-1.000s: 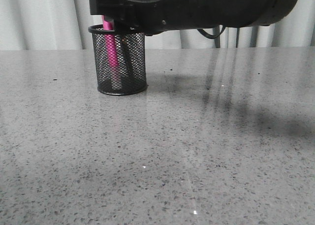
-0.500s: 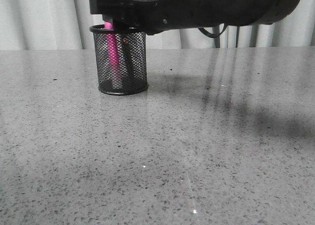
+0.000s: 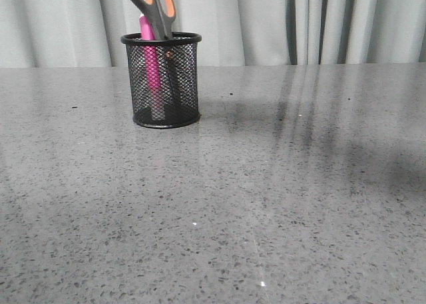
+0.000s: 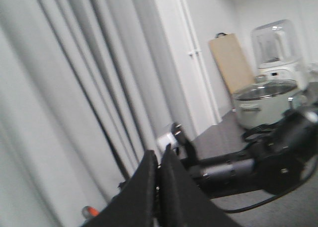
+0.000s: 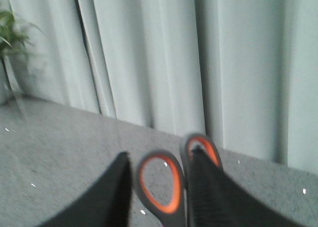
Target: Put pen and scissors into bin
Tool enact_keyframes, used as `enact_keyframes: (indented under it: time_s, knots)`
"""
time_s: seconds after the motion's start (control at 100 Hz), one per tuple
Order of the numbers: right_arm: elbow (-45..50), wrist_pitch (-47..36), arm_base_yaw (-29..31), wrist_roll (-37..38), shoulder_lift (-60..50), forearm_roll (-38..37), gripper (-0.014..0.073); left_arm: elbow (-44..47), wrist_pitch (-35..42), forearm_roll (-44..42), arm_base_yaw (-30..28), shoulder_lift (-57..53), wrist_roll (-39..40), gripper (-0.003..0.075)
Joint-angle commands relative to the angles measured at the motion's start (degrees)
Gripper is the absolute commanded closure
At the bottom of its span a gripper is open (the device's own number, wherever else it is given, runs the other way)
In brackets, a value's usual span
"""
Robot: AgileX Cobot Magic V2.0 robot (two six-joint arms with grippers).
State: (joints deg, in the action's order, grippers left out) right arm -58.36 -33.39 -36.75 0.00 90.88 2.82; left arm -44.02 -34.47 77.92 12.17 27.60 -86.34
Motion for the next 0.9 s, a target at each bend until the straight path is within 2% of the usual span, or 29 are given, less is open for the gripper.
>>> enact_keyframes:
  time_s: [0.0,0.05,0.15,0.22,0.33,0.4,0.52,0.67,0.89]
  knots:
    - [1.36,-3.94,-0.45,0.00,-8.46,-0.66,0.0576,1.20,9.89,3.20,0.35,-1.40,2.96,0.0739]
    - [4.07,-3.82,-0.45,0.00,-12.27,-0.66,0.0670,3.53,14.79,3.20,0.35,-3.11,4.56,0.0739]
    - [10.60,-1.51,-0.45,-1.45,-21.06,-0.66,0.0662,8.78,22.25,3.81,0.35,-7.52,4.92,0.0739]
    - [15.20,4.52,-0.45,-3.91,-27.98,-0.92,0.0662,12.28,24.86,3.92,0.35,-10.33,4.92,0.0739]
    - [21.84,21.03,-0.45,-5.83,-39.82,-1.75,0.0662,17.22,24.85,4.18,0.35,-13.62,4.92,0.0739]
    - [25.44,26.69,-0.45,-5.97,-45.95,-3.95,0.0662,19.35,24.77,4.90,0.35,-14.65,4.92,0.0739]
    - [32.35,27.92,-0.45,-5.97,-58.33,-8.05,0.0662,22.16,24.53,7.11,0.35,-15.06,4.92,0.0739]
    - [37.56,30.16,-0.45,-5.97,-73.60,-8.18,0.0662,23.78,23.77,7.49,0.35,-15.06,4.92,0.0739]
    - [38.54,41.31,-0.45,-5.97,-83.12,-8.31,0.0662,23.78,22.54,7.52,0.35,-15.06,4.92,0.0739]
